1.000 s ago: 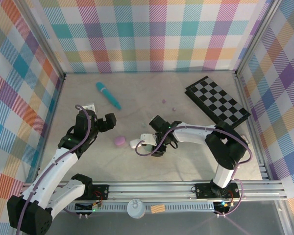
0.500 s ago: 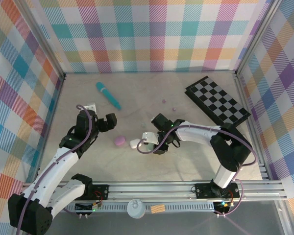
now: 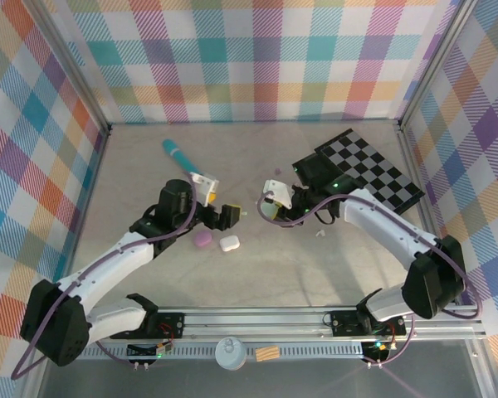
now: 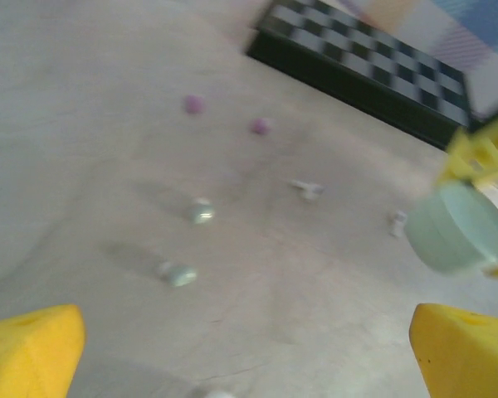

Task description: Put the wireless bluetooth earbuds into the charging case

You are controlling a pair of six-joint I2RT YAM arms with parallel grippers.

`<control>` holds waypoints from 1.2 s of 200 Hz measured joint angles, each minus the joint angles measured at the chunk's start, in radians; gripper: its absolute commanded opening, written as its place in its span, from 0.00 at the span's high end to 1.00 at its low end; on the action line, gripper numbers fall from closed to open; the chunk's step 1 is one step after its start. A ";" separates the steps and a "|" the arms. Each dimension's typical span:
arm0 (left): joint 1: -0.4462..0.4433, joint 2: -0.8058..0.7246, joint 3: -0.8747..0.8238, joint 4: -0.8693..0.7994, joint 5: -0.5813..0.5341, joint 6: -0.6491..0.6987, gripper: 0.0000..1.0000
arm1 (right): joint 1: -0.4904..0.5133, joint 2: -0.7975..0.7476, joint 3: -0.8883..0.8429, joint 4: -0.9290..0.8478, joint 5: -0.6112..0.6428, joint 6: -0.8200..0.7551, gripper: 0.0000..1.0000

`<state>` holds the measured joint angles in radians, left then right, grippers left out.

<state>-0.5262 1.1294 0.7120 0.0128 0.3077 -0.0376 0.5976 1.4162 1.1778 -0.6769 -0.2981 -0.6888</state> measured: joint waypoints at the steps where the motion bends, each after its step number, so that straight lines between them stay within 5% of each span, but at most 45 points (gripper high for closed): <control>1: -0.002 0.002 0.000 0.004 0.008 0.003 0.00 | -0.002 -0.002 0.002 -0.003 -0.002 0.000 0.70; 69: -0.119 0.027 -0.068 0.204 0.317 0.168 0.00 | -0.008 -0.028 0.072 -0.140 -0.086 0.001 0.73; 131: -0.165 0.086 -0.049 0.226 0.453 0.238 0.04 | 0.000 -0.061 0.150 -0.239 -0.213 -0.012 0.75; 240: -0.166 0.113 -0.048 0.412 0.549 0.175 0.34 | 0.052 -0.067 0.210 -0.352 -0.264 -0.060 0.76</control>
<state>-0.6918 1.2427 0.6640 0.4244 0.8566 0.1379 0.6495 1.3495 1.3876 -1.0290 -0.5621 -0.7490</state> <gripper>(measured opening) 0.681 0.357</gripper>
